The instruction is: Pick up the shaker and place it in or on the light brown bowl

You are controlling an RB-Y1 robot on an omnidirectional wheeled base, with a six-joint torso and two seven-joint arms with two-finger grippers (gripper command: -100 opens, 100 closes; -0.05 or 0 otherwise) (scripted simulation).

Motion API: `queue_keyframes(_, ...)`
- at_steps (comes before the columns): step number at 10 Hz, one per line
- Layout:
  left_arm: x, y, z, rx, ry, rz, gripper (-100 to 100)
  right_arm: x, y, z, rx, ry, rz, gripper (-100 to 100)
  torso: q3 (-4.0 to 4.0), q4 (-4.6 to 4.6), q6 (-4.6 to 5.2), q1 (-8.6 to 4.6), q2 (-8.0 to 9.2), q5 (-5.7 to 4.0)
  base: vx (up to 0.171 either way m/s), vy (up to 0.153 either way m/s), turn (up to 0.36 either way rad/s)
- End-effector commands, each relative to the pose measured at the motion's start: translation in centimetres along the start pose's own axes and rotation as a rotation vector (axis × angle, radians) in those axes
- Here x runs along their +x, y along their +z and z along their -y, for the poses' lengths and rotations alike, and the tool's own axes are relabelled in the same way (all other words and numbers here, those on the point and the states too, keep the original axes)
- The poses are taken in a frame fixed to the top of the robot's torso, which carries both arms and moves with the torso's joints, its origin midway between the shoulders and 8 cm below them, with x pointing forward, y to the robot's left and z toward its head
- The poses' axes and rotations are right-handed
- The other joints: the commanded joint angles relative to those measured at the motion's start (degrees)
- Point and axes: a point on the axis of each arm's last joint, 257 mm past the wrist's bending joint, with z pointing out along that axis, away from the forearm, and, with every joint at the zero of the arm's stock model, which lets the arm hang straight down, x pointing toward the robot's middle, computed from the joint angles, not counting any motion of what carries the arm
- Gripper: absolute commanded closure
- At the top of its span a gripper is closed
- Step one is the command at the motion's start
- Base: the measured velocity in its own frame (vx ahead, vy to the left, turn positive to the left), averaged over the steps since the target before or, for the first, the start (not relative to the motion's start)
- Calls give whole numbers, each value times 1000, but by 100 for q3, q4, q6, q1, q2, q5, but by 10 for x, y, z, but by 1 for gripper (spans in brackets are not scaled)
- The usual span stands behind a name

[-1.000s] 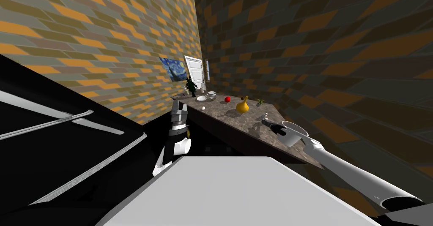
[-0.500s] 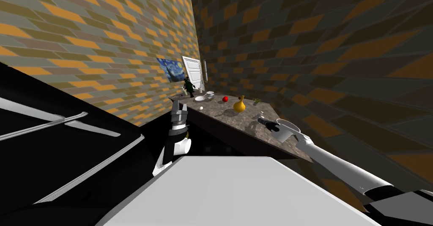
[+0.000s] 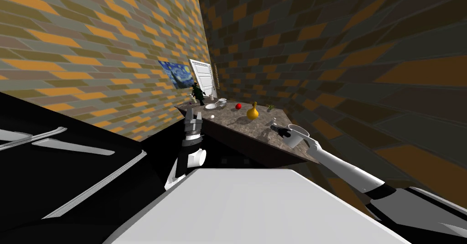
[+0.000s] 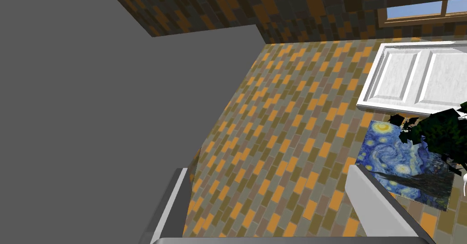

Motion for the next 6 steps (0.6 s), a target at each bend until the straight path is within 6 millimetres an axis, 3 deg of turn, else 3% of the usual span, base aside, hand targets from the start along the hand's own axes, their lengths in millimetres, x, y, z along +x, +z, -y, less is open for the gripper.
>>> queue_keyframes(1,0,0,0,0,0,0,0,-6,-3,0,17,-8,-9,100,0,0,0,0,0,0,-8,-35,48)
queue_keyframes(2,0,0,0,0,0,0,0,-5,-3,3,30,-8,-15,100,-5,-2,1,14,-9,5,9,-5,23)
queue_keyframes(3,0,0,0,0,0,0,0,-12,-5,-40,-35,-39,-18,100,-9,-4,5,25,-15,7,-10,-82,-214)
queue_keyframes(6,0,0,0,0,0,0,0,-14,-7,-39,-14,-39,-24,100,-4,-4,4,15,-5,5,-21,-42,-20)
